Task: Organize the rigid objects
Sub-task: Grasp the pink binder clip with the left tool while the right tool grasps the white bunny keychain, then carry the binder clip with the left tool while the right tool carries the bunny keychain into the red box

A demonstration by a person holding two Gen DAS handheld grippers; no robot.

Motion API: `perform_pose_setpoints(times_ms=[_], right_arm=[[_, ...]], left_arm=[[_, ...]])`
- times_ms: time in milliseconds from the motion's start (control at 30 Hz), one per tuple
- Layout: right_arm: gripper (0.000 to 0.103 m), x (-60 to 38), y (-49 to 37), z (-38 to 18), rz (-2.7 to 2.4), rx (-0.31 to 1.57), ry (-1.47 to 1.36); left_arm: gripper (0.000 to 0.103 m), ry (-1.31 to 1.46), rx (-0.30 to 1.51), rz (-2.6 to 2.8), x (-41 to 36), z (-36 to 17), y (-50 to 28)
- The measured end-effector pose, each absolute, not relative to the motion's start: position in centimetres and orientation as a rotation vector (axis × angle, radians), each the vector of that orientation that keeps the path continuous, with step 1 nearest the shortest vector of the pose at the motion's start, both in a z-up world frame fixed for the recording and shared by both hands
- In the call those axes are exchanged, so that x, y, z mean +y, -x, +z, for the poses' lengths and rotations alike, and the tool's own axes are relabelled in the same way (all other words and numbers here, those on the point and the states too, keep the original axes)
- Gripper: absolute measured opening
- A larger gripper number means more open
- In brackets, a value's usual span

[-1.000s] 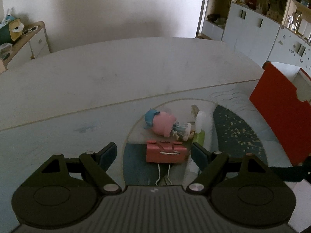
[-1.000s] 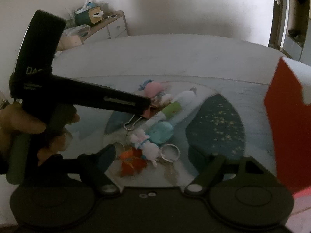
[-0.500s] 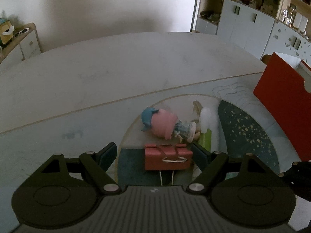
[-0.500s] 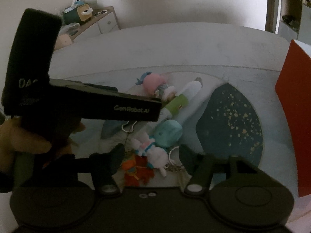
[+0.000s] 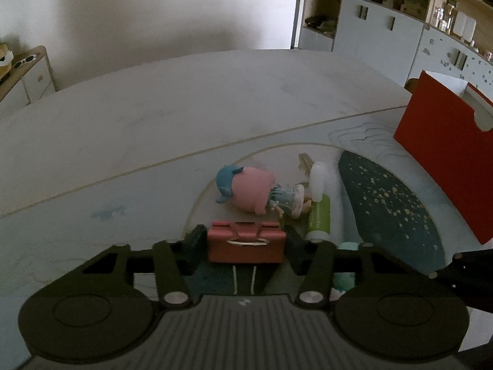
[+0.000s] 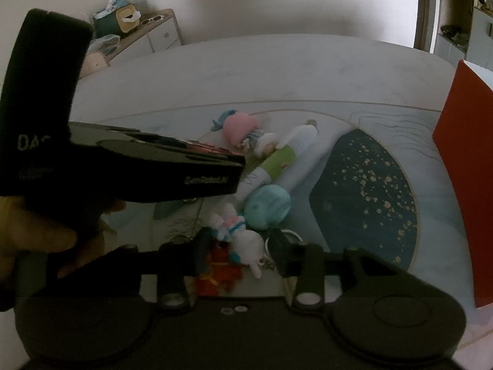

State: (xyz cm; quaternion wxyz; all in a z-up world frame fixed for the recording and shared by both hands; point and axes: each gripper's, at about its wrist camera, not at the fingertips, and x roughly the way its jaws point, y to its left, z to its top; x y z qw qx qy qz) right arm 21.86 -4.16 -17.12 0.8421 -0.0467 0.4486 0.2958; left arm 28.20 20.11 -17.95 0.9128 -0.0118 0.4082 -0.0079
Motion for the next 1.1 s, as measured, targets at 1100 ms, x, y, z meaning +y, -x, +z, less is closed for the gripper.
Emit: perform_pose_setpoints(times_ms=[1100], right_arm=[[0.033,-12.2,-19.1,-7.4,0.66,0.811,-0.046]], left_arm=[[0.049,0.113,0.805,-0.048,19.4,-10.1,-23.1]])
